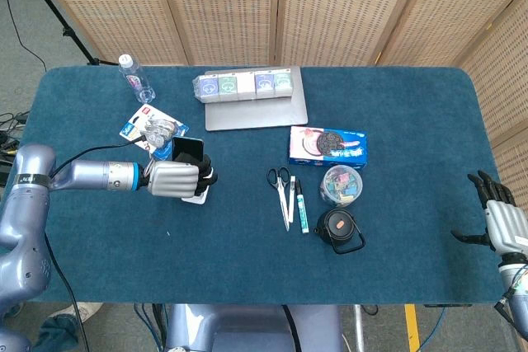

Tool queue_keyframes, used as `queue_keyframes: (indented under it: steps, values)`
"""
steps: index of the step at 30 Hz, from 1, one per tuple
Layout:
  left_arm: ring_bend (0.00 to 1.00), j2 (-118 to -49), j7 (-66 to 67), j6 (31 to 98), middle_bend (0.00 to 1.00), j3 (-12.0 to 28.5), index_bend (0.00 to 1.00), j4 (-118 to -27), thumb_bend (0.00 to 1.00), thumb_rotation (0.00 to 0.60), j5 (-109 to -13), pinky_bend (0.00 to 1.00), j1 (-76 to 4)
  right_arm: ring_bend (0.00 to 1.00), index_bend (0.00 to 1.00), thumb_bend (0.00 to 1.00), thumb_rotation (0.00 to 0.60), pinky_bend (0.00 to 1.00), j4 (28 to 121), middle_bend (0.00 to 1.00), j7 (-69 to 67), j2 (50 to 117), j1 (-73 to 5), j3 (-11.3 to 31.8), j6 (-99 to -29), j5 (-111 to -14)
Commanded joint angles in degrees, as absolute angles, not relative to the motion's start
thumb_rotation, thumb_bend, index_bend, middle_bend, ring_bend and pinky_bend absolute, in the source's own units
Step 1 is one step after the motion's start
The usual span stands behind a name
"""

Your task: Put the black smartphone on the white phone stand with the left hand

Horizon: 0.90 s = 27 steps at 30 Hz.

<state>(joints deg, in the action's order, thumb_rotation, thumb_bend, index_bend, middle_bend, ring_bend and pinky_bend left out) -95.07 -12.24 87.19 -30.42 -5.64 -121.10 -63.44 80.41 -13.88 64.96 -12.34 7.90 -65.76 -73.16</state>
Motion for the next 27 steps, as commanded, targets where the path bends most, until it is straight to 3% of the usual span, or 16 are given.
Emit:
queue_keyframes:
  steps: [1,7,14,18,27]
  values:
    - [0.29,-95.3,-12.1,87.1,0.22,-30.3,0.55,-5.7,0.38,0.600,-121.0,0.32,-63.3,0.00,0.00,0.00,0.600,0.00,80.5,0.00,-13.9,64.9,-12.3,7.9,-65.9,-73.2]
    - [0.24,-95.3,-12.2,87.0,0.10,-30.3,0.37,-5.7,0.35,0.600,-120.8,0.29,-63.2,0.00,0.00,0.00,0.600,0.00,80.5,0.00,-13.8,64.9,-12.2,7.9,-66.0,-73.1]
    - [0.21,-94.9,-12.1,86.8,0.00,-30.1,0.25,-5.9,0.31,0.600,-120.5,0.29,-62.9,0.00,0.00,0.00,0.600,0.00,80.7,0.00,-13.8,64.9,-12.2,7.9,-66.0,-73.0]
    - [0.20,-94.9,-12.0,86.9,0.00,-30.0,0.16,-6.1,0.28,0.600,-120.3,0.28,-62.7,0.00,0.00,0.00,0.600,0.00,80.9,0.00,-13.8,64.8,-12.2,7.9,-66.0,-73.0]
    - [0.16,-94.5,-12.0,87.7,0.00,-29.7,0.06,-6.4,0.25,0.600,-120.0,0.28,-62.2,0.00,0.00,0.00,0.600,0.00,81.5,0.00,-13.4,64.7,-12.1,7.9,-66.1,-72.9]
